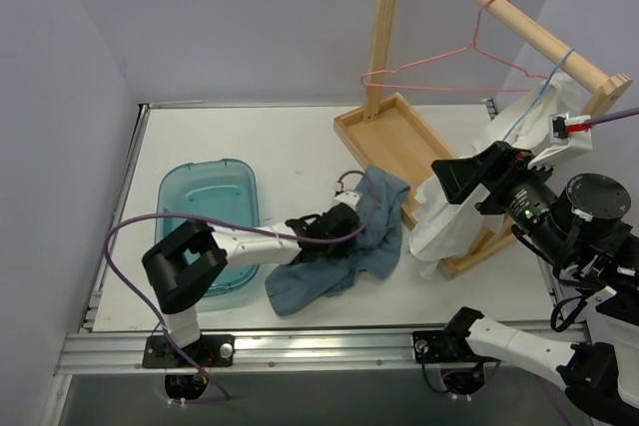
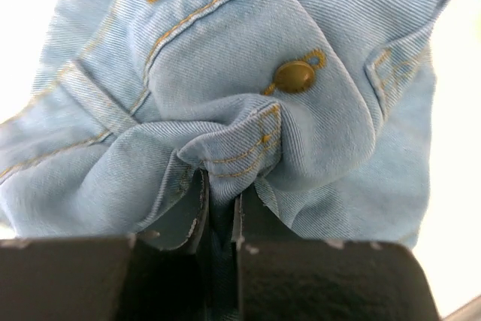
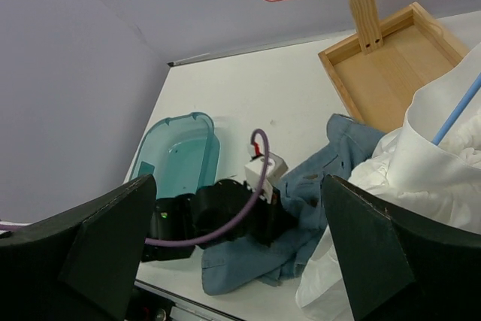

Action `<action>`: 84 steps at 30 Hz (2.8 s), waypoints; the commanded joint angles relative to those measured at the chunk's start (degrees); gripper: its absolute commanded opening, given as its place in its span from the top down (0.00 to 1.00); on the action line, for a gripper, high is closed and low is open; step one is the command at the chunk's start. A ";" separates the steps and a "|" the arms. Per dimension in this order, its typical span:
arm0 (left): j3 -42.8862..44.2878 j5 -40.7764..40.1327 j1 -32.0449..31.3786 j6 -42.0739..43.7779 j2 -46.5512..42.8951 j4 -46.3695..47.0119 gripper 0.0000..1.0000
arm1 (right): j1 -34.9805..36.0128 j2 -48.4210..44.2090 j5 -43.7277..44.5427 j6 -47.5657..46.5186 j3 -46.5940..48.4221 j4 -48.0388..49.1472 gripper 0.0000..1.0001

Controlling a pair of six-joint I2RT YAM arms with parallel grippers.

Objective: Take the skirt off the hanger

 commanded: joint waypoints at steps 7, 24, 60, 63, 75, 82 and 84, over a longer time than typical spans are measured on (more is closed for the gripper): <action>16.18 -4.28 10.00 9.22 -28.46 -24.30 0.98 | -0.31 -0.21 2.06 -0.11 -0.59 1.99 0.12; 26.23 -11.14 22.49 11.88 -47.73 -46.64 0.98 | -0.22 1.64 -1.19 -1.34 -2.17 5.69 0.12; 14.53 4.23 56.33 17.24 -26.57 -36.28 0.98 | -0.22 3.66 -6.38 -1.95 -0.24 8.24 0.12; 15.41 8.18 56.69 16.54 -23.14 -35.40 0.63 | -0.22 3.83 -6.47 -1.60 0.29 8.24 0.12; 16.63 7.16 51.60 13.90 -37.78 -37.41 0.08 | -0.22 8.83 -7.09 -1.43 4.68 7.01 0.12; 27.97 21.30 29.82 17.23 -36.93 -26.01 0.09 | -0.31 13.32 -0.16 -2.74 13.73 10.08 0.13; 32.01 24.36 21.76 20.57 -32.98 -22.05 0.09 | -0.31 15.25 3.44 -3.97 17.42 10.78 0.13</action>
